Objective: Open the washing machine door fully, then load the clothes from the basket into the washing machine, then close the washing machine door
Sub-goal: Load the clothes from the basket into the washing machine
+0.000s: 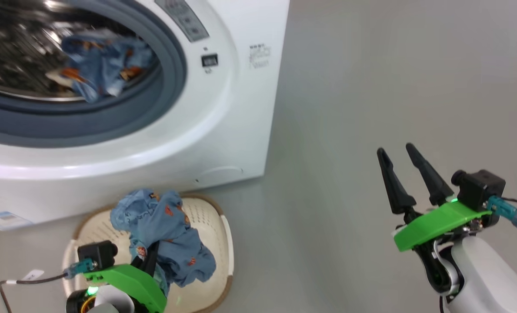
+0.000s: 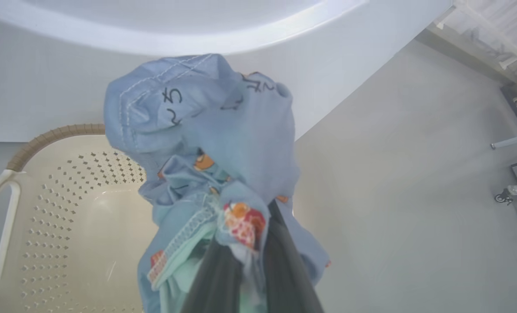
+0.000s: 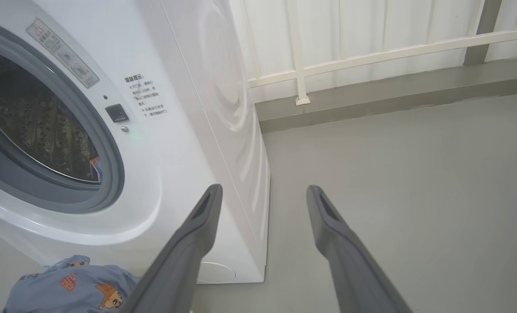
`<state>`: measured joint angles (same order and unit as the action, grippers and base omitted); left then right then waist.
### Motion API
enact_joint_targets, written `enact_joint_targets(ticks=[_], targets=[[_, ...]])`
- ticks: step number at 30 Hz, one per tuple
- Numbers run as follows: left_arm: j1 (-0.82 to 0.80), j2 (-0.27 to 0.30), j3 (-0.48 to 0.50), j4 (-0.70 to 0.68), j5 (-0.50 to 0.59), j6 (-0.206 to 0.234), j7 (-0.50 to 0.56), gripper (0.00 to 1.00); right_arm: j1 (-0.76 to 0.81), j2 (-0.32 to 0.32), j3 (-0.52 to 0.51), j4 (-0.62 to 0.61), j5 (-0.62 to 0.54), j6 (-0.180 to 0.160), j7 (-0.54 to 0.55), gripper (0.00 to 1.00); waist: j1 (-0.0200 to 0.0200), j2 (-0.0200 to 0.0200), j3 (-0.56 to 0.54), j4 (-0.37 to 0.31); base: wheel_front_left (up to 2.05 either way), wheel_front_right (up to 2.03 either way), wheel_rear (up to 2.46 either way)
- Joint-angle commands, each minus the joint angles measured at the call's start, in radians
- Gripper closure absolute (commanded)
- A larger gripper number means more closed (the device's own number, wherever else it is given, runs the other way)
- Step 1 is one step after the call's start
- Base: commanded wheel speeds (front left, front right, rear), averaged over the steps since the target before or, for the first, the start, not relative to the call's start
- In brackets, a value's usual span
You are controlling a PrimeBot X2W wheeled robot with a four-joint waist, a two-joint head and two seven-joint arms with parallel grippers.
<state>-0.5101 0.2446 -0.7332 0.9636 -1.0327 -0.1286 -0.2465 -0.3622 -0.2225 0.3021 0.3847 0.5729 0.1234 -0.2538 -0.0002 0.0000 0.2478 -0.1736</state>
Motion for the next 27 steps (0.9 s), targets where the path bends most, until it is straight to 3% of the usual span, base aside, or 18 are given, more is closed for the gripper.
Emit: enact_joint_targets(ticks=[1, 6, 11, 19, 27], targets=[[0.005, 0.034, 0.03, -0.023, -0.008, -0.002, -0.012, 1.0, 0.018, -0.013, 0.017, -0.016, 0.012, 0.007, -0.008, 0.0, 0.0002, 0.0, -0.073, 0.041, 0.0, 0.0, 0.0], [0.029, 0.058, 0.094, -0.114, 0.013, -0.002, -0.015, 1.0, 0.046, -0.027, 0.016, -0.012, 0.019, 0.007, -0.008, 0.0, 0.0002, 0.0, -0.121, 0.06, 0.0, 0.0, 0.0], [0.064, 0.071, 0.199, -0.238, 0.1, 0.017, -0.015, 1.0, 0.067, -0.037, 0.009, -0.015, 0.023, 0.007, -0.008, 0.0, 0.0002, 0.0, -0.149, 0.08, 0.0, 0.0, 0.0], [0.151, 0.073, 0.341, -0.458, 0.232, 0.092, -0.015, 1.0, 0.087, -0.04, 0.001, -0.017, 0.024, 0.007, -0.008, 0.0, 0.0002, 0.0, -0.185, 0.087, 0.0, 0.0, 0.0], [0.229, 0.085, 0.412, -0.617, 0.325, 0.162, -0.015, 1.0, 0.1, -0.049, -0.01, -0.02, 0.024, 0.007, -0.008, 0.0, 0.0002, 0.0, -0.213, 0.085, 0.0, 0.0, 0.0]])
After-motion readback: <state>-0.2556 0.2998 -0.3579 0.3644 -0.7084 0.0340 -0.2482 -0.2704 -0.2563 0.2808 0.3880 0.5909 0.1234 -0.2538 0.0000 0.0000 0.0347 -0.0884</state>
